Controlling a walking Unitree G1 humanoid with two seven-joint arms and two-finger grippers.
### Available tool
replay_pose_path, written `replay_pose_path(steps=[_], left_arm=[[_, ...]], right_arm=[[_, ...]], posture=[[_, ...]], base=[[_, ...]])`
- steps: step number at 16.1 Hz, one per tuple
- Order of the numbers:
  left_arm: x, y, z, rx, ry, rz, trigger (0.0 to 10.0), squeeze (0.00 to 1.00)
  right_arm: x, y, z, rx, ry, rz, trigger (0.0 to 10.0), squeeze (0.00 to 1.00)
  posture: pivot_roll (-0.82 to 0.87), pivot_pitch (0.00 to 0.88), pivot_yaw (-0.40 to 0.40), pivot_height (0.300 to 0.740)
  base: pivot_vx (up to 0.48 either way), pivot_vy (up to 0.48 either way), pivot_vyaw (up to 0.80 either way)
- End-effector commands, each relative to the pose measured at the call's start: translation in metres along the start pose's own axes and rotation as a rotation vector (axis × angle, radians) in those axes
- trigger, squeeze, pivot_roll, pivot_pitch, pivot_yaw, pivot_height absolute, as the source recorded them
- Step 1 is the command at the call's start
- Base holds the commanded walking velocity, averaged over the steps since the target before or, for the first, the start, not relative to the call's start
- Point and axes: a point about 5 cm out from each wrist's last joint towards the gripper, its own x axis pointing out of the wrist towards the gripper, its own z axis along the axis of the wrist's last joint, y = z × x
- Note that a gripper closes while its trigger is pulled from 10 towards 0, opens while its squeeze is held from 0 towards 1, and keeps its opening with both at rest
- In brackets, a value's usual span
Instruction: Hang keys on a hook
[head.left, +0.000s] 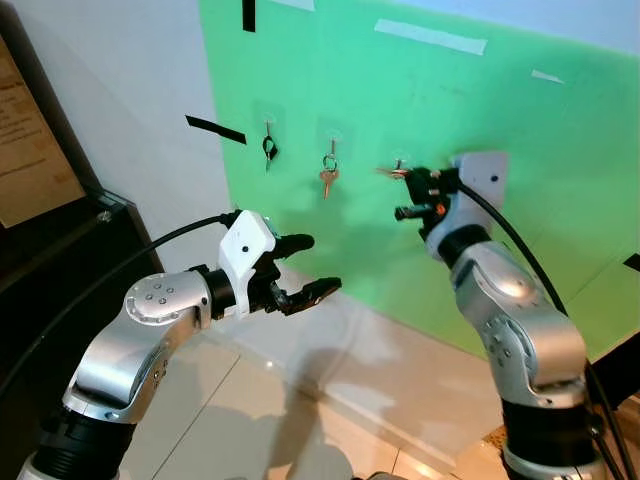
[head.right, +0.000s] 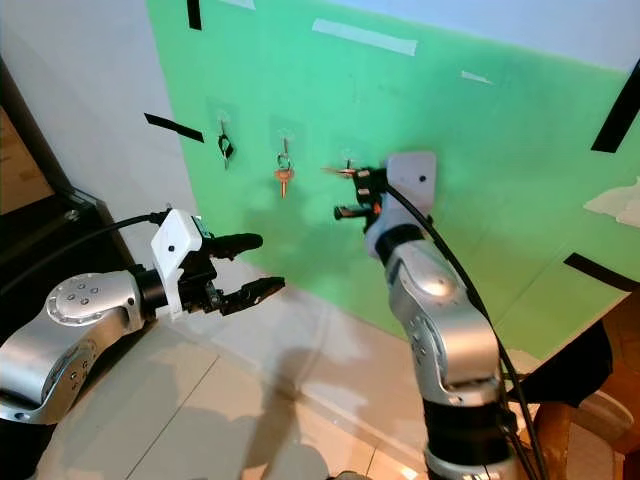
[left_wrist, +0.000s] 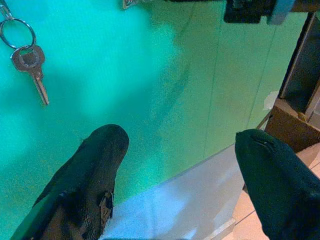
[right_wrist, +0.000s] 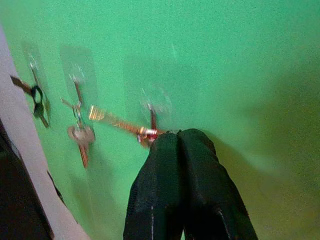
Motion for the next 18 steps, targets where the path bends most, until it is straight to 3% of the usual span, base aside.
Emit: replay_pose_path(steps=[1,13,18], left_arm=[[0.001,-0.001,0.001,0.019,0.008,-0.013,10.0,0.00],[0.000,-0.002,0.001,0.026,0.003,-0.007,10.0,0.00],[-0.001,-0.003,0.000,0.021,0.007,-0.006,10.0,0.00]], right_arm=[[-0.002,0.001,-0.001,-0.012,0.012,0.010,10.0,0.00],[0.007,0.025,0.015,-0.029,-0.086,0.093,10.0,0.00],[0.008,0.028,0.007,-0.057,-0.053,0.114,10.0,0.00]], posture=[[-0.01,0.000,-0.035,0.740],[0.00,0.000,-0.049,0.740],[0.00,0.000,-0.052,0.740]], base=[[0.000,0.000,0.00],[0.000,0.000,0.00],[0.000,0.000,0.00]])
